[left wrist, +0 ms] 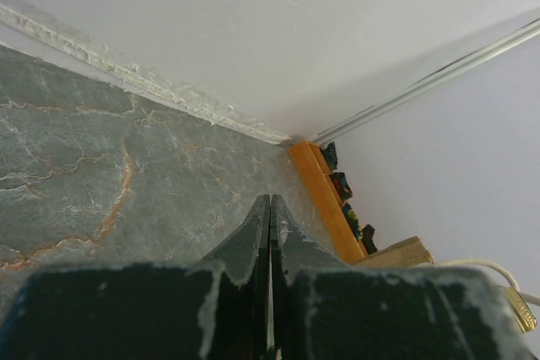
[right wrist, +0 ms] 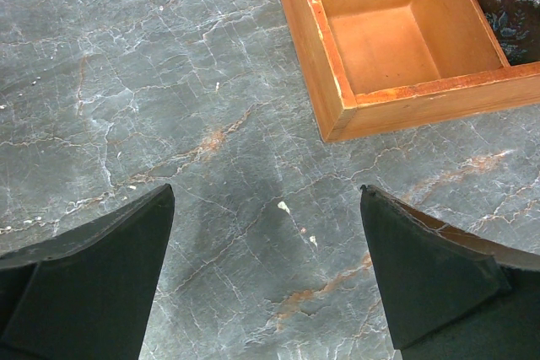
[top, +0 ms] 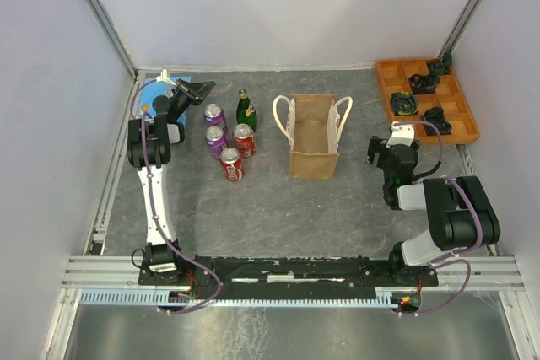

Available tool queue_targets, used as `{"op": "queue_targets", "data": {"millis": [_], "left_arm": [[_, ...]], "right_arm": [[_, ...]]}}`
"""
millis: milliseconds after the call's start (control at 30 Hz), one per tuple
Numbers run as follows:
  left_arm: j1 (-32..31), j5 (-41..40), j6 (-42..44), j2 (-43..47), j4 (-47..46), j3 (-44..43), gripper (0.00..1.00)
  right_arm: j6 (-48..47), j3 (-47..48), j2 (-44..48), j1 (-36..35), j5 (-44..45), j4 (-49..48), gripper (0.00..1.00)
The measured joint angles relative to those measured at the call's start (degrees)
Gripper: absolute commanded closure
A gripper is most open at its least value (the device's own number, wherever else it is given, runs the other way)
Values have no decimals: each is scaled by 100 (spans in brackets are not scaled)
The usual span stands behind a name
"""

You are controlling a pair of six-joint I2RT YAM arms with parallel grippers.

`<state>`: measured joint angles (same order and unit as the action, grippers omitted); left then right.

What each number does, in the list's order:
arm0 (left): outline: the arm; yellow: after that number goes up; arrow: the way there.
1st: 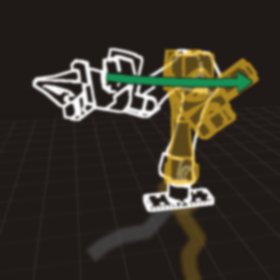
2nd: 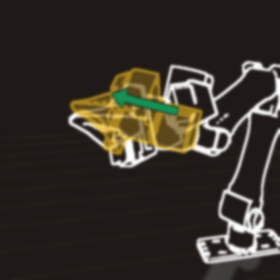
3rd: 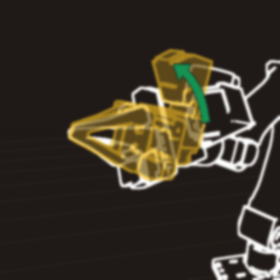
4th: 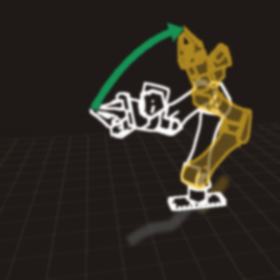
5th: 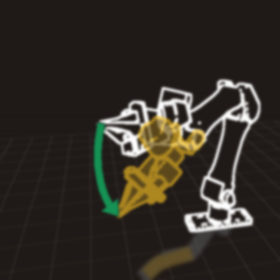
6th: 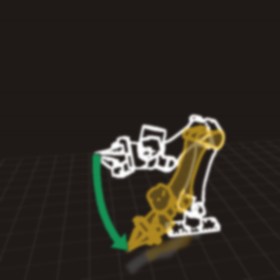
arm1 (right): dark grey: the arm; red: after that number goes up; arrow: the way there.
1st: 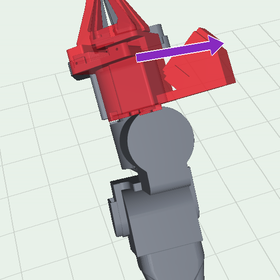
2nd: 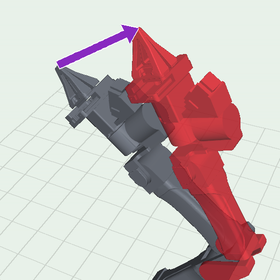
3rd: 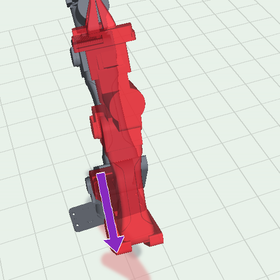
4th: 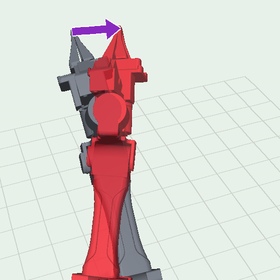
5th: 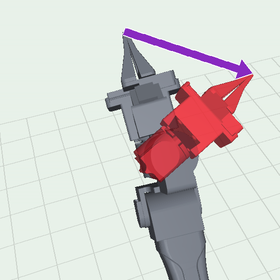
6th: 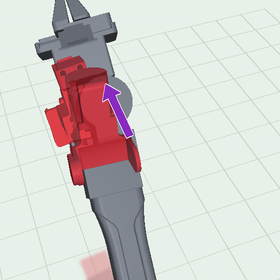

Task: Take the beverage out of the canvas bag

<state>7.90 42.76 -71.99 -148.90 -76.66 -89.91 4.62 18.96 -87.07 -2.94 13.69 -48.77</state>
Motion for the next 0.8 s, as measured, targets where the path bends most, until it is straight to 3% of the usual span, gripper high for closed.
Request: {"op": "queue_targets", "data": {"millis": [267,500,800], "left_arm": [[-79,391,-852,-546,-146,-660,97],[-442,605,-868,-551,199,-981,97],[-839,883,-968,-1051,538,-1993,97]], "right_arm": [[0,0,0,0,0,0,1],[0,0,0,0,0,0,1],[0,0,0,0,0,-2,1]]}}
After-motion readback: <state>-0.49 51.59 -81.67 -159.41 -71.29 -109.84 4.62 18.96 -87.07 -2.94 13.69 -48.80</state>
